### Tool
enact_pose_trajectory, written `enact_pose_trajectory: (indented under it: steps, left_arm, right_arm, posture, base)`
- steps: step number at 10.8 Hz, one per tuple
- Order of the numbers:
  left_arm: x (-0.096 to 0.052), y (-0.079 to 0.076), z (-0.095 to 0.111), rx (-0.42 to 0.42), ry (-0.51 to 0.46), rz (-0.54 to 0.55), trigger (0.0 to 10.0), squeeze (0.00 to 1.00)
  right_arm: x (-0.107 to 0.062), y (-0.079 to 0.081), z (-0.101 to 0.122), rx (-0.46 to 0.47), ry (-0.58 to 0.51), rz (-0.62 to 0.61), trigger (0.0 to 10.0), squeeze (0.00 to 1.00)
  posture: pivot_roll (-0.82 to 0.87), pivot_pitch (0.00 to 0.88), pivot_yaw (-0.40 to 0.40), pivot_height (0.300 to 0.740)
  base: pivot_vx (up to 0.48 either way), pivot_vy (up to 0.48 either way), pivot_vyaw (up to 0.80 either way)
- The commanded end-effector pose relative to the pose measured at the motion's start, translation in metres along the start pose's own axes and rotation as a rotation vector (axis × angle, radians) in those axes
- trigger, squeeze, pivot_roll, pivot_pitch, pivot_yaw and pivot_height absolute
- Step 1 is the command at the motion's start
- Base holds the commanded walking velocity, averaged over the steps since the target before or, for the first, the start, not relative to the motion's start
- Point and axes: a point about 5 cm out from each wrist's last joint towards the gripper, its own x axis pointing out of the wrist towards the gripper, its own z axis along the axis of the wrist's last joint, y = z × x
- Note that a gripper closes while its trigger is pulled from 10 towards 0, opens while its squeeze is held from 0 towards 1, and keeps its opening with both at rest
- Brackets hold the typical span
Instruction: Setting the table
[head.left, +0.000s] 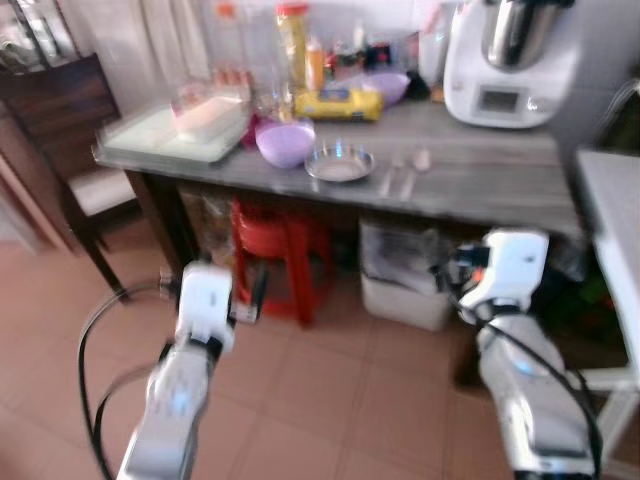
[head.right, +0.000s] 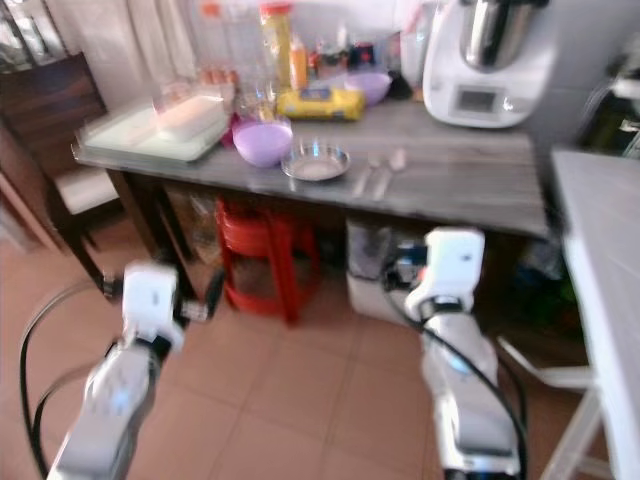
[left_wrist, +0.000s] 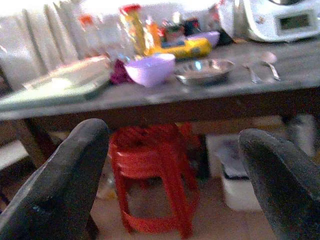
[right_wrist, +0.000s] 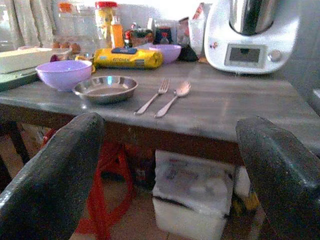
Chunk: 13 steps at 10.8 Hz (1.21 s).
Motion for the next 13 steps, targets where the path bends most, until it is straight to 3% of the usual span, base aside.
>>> enact_pose_trajectory:
  steps: [1, 4, 7, 10, 13]
  left_arm:
    - [0.005, -0.001, 0.005, -0.020, -0.021, -0.024, 10.0, 0.00]
    - [0.007, -0.013, 0.007, -0.041, -0.029, -0.100, 10.0, 0.00]
    - [0.009, -0.016, 0.010, -0.078, -0.036, -0.139, 10.0, 0.00]
    - [0.010, -0.018, 0.009, -0.093, -0.034, -0.158, 10.0, 0.00]
    - [0.011, -0.018, 0.009, -0.099, -0.033, -0.165, 10.0, 0.00]
  right_arm:
    - [0.001, 0.002, 0.002, -0.002, -0.007, 0.002, 10.0, 0.00]
    - [0.002, 0.004, 0.001, 0.003, -0.006, 0.000, 10.0, 0.00]
    - [0.003, 0.006, 0.001, -0.002, -0.010, 0.003, 10.0, 0.00]
    - [0.004, 0.005, 0.001, -0.006, -0.009, -0.004, 10.0, 0.00]
    - [0.005, 0.005, 0.000, -0.007, -0.005, -0.005, 10.0, 0.00]
  posture:
    - [-0.02, 0.000, 0.057, 0.740]
    - [-0.02, 0.000, 0.068, 0.740]
    - [-0.02, 0.000, 0.071, 0.740]
    - [-0.03, 0.000, 0.070, 0.740]
    - [-0.03, 0.000, 0.072, 0.740]
  base:
    - [0.000, 0.000, -0.69]
    - [0.000, 0.000, -0.72]
    - [0.000, 0.000, 0.00]
    - [0.000, -0.299, 0.00]
    - [0.000, -0.365, -0.67]
